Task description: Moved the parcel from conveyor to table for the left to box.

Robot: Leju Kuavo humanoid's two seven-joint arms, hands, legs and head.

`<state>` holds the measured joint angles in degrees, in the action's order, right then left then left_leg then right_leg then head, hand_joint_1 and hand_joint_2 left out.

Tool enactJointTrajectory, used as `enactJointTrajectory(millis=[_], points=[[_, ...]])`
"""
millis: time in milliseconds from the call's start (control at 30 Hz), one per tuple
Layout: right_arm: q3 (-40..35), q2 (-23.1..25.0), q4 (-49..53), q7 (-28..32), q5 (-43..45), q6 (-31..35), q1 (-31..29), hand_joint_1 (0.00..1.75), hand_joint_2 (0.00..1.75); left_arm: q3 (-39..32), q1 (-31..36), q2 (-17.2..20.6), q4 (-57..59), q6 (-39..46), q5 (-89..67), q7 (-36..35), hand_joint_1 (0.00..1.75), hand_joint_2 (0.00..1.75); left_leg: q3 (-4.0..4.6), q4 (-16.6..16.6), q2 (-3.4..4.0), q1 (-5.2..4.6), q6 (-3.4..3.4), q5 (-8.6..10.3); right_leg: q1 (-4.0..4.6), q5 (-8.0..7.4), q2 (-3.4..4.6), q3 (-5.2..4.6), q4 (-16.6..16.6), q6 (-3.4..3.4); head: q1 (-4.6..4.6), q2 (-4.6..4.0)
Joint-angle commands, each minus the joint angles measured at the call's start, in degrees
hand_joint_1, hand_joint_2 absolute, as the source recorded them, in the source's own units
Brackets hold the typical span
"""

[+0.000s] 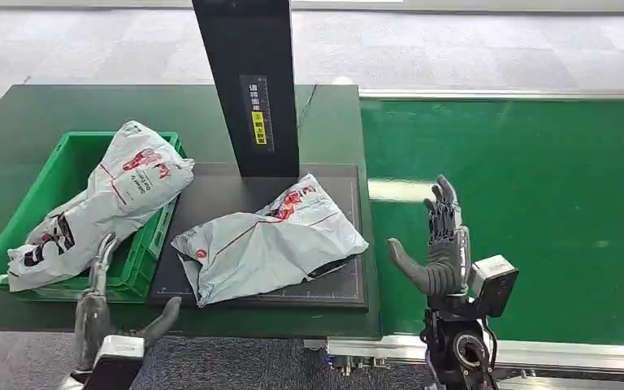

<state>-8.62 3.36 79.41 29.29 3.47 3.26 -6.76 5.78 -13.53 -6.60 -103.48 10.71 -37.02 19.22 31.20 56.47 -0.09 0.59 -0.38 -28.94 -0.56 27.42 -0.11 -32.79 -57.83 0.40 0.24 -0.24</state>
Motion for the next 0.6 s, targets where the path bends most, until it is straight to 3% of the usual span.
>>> enactJointTrajectory(millis=[33, 367, 600], points=[[5.2, 2.9, -2.8, -0.9, 1.0, -1.8, 0.0, 0.0, 1.75, 11.1, 14.7, 4.0, 17.0, -1.9, -2.8, -3.3, 0.0, 1.75, -0.07, -0.1, -0.25, -0.04, 0.01, 0.14, -0.03, -0.05, -0.26, 0.13, 0.1, -0.01, -0.02, 0.0], [6.5, 4.4, -3.2, -1.8, 1.2, -2.4, -0.7, 0.0, 1.75, 19.3, 29.3, 4.2, 39.1, -6.1, -7.0, -5.9, 0.0, 1.75, -0.05, -0.1, -0.14, -0.01, 0.02, 0.13, 0.0, -0.1, -0.16, 0.1, 0.1, 0.01, -0.02, 0.0], [6.5, 4.3, -3.1, -1.9, 1.2, -2.5, -0.6, 0.0, 1.75, 19.5, 30.0, 4.1, 40.8, -5.2, -6.8, -5.5, 0.0, 1.75, -0.08, -0.1, 0.04, 0.0, 0.01, 0.12, 0.01, -0.12, 0.01, 0.08, 0.1, -0.02, -0.02, 0.0]])
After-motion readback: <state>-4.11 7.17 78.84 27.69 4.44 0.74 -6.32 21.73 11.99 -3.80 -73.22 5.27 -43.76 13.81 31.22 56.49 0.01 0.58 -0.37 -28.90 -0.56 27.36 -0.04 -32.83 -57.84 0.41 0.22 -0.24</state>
